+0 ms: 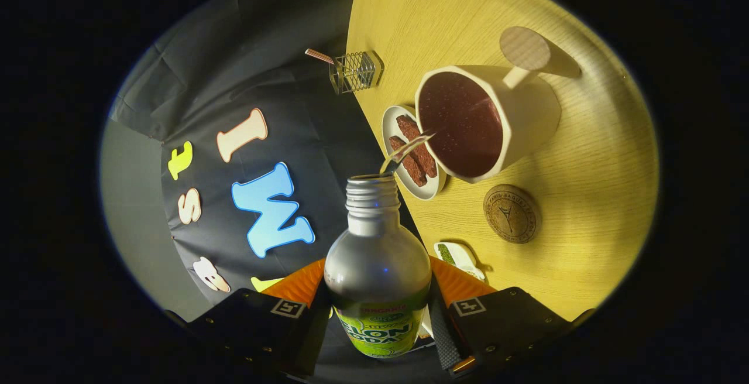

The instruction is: Take the bottle from table, then pour the juice into the cup, finally place the bottle on the coaster

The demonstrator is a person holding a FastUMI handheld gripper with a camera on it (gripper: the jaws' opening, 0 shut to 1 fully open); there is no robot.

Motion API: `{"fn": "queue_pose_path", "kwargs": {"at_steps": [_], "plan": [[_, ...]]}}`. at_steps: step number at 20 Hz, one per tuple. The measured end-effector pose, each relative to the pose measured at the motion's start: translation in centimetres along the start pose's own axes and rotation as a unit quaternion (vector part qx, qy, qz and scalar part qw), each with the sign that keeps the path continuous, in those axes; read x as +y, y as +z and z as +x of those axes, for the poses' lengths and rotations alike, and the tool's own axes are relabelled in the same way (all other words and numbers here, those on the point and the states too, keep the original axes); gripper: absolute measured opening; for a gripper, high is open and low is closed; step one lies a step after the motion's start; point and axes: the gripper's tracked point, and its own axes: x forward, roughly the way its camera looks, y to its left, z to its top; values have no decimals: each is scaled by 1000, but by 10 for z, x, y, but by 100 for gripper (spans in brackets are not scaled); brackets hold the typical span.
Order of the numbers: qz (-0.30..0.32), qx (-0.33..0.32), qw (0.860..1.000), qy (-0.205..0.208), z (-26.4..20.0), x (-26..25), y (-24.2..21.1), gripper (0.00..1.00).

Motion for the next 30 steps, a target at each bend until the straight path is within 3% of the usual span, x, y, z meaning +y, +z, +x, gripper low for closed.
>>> {"fn": "queue_pose_path", "kwargs": {"at_steps": [30], "plan": [[43,-23,999,10,2,9,11,76]]}}
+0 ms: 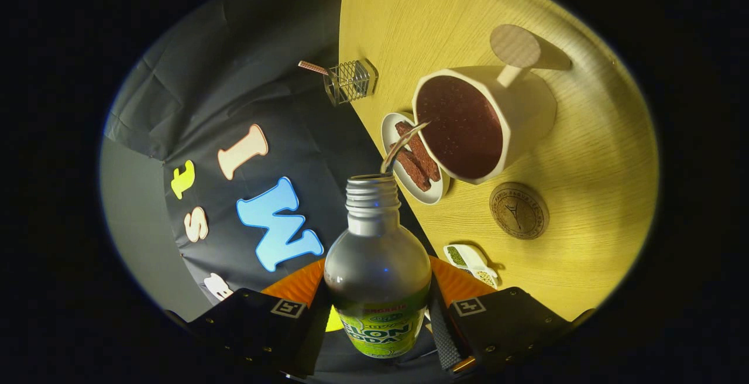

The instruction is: Take the bottle from table, then pour the juice into the cup, finally place the bottle on the coaster

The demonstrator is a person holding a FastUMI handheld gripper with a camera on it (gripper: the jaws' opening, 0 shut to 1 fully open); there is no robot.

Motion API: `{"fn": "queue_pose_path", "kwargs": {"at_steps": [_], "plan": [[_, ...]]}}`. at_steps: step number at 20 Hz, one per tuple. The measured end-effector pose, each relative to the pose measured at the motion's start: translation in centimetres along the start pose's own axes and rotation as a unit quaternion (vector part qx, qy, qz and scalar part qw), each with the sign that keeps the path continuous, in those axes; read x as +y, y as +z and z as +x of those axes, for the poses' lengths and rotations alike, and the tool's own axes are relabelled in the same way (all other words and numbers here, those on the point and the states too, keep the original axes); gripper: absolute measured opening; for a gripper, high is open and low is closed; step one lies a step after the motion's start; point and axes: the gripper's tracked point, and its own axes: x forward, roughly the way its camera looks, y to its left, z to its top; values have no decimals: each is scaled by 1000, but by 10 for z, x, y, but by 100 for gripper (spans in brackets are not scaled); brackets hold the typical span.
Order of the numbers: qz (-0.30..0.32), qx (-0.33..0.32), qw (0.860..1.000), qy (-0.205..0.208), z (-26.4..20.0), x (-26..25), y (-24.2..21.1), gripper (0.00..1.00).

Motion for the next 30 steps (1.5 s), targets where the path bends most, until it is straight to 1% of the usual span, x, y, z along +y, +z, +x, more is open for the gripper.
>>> {"fn": "queue_pose_path", "kwargs": {"at_steps": [4,6,10,14,17,20,24,30], "plan": [[14,-1,1000,-5,-1,-5,0,76],[20,-5,1000,-1,0,-6,-1,76],[45,-8,999,-2,0,-10,-4,76],[49,-18,999,-6,-1,-13,4,76],[55,-29,998,3,-2,-8,10,76],[61,-31,998,2,-1,-12,9,76],[72,-41,996,9,1,-10,12,76],[44,-32,999,6,5,-7,10,76]]}}
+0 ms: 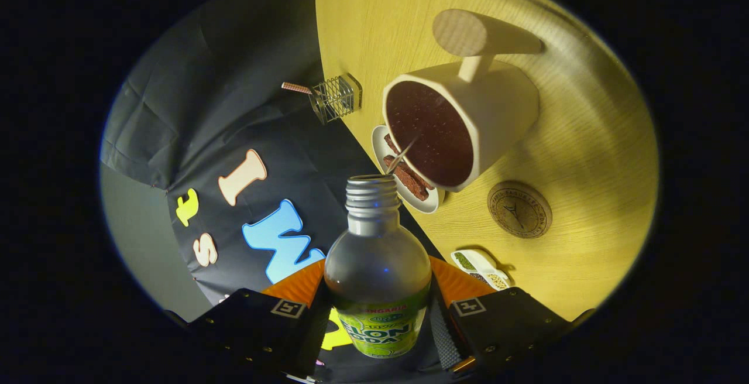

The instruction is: Take the bottle from table, then pour the juice into the cup, finally place the bottle on the coaster

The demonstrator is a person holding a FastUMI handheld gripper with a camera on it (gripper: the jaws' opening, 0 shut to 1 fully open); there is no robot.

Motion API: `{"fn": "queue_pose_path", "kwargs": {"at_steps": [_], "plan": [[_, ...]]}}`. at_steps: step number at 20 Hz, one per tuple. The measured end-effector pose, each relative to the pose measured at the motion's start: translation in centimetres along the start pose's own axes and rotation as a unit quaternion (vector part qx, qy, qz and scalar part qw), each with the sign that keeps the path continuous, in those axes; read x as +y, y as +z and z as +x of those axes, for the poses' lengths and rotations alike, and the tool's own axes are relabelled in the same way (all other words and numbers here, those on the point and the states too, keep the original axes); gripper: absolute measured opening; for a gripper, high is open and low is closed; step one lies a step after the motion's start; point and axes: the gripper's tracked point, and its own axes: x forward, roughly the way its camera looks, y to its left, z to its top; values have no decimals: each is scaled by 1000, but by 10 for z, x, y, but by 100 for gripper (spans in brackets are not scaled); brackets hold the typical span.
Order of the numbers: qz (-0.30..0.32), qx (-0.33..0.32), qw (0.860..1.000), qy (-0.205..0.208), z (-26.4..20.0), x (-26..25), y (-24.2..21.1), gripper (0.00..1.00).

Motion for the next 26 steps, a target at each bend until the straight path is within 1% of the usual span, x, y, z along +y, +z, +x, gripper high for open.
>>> {"fn": "queue_pose_path", "kwargs": {"at_steps": [12,16,20,22,23,24,26], "plan": [[-80,7,997,-1,2,-2,4,76],[-154,24,988,-11,-6,-6,-1,76],[-196,26,980,-5,-11,3,1,76],[-244,30,969,-14,-13,1,-4,76],[-277,34,960,-17,-15,1,-4,76],[-318,37,947,-18,-16,3,-6,76],[-394,47,918,-20,-18,6,-11,76]]}}
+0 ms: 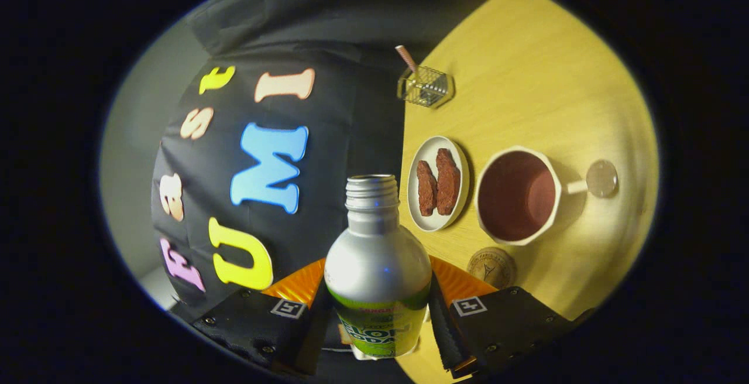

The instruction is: Take the bottle from table, then pour the juice into the cup, finally place the bottle on the coaster

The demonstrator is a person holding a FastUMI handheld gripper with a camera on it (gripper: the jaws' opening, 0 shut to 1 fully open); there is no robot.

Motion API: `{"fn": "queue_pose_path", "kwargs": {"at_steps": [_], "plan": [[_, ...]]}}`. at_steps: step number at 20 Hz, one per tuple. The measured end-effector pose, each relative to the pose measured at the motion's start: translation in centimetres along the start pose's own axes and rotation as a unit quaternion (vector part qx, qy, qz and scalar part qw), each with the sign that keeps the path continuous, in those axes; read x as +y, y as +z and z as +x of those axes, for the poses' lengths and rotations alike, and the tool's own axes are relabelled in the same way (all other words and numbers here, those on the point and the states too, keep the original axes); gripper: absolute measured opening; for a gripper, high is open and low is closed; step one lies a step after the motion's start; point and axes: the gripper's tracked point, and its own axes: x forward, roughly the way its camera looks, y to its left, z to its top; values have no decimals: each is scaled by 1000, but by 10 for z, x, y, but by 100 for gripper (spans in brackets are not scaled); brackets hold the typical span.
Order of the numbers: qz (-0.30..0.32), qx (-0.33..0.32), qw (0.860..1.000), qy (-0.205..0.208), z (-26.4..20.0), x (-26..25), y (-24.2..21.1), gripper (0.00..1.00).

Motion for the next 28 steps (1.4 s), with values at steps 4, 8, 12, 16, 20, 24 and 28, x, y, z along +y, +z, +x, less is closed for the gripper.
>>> {"fn": "queue_pose_path", "kwargs": {"at_steps": [4,8,12,16,20,24,28], "plan": [[-123,-21,992,22,-7,25,15,76],[-267,-44,963,9,-14,50,20,76],[-432,-75,898,-18,-11,86,28,76],[-579,-117,806,-27,-13,118,19,76],[-641,-129,756,-7,-12,135,-4,76],[-643,-130,755,0,3,112,-12,76],[-638,-102,763,3,37,58,-31,77]]}}
